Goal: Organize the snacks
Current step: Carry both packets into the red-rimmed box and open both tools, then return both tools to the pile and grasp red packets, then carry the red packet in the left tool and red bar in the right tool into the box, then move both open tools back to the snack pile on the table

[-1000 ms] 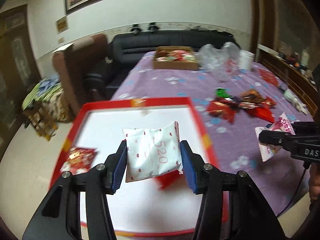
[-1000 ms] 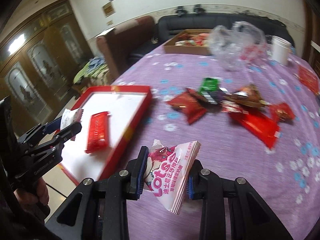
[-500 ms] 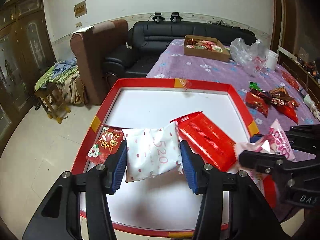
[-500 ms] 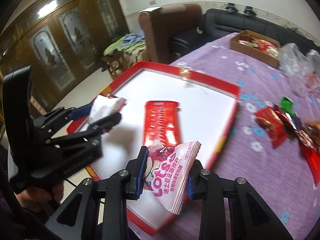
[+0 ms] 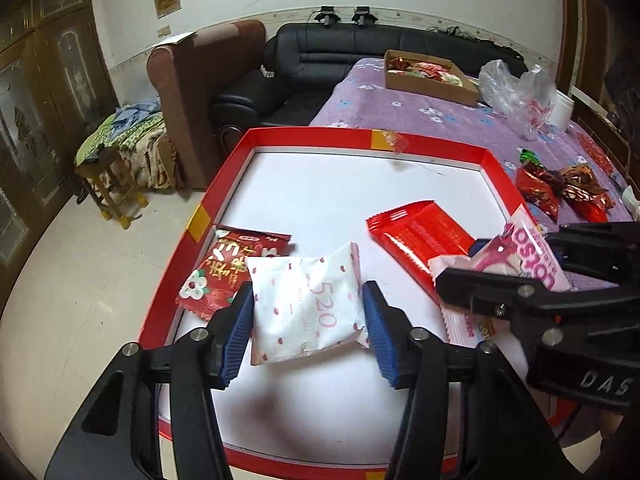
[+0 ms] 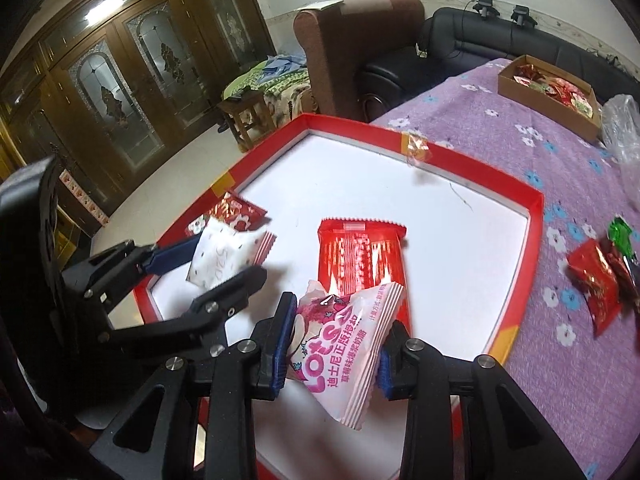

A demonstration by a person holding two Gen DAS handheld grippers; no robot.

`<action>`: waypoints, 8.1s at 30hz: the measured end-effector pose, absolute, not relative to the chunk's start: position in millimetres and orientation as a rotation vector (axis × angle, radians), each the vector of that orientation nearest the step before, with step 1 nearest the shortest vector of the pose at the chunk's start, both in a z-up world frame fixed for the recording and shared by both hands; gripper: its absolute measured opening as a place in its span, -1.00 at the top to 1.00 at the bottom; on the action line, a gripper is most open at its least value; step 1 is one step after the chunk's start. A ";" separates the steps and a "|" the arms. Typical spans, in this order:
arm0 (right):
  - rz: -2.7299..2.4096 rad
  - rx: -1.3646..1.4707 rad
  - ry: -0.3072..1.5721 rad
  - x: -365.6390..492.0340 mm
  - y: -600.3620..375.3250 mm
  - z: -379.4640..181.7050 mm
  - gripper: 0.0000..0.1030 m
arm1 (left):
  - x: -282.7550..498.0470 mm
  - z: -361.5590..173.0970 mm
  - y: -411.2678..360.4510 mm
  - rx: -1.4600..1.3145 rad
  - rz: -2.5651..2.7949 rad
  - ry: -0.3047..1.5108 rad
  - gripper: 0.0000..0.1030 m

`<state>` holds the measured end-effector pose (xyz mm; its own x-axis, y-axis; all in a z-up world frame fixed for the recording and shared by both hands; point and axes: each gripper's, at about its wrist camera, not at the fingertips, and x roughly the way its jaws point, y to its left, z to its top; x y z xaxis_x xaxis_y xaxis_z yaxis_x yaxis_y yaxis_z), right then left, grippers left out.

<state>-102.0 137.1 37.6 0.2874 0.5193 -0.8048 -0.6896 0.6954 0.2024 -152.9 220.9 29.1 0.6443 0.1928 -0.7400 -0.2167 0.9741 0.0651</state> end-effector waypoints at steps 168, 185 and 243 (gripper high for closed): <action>0.813 0.070 0.978 -123.2 29.7 50.7 -0.05 | -153.5 40.9 201.3 -0.046 0.169 0.798 -0.10; 0.847 0.047 0.979 -112.3 71.5 41.8 -0.03 | -143.2 33.9 213.3 -0.048 0.205 0.813 -0.11; 0.347 0.352 0.831 -24.1 -191.4 59.0 -0.18 | -52.9 67.7 21.9 0.299 -0.071 0.826 -0.50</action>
<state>-24.1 -191.4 59.0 0.6253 0.4307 -0.6508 -0.1603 0.8870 0.4330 -52.9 21.9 67.7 0.6782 0.0536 -0.7330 0.1777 0.9558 0.2343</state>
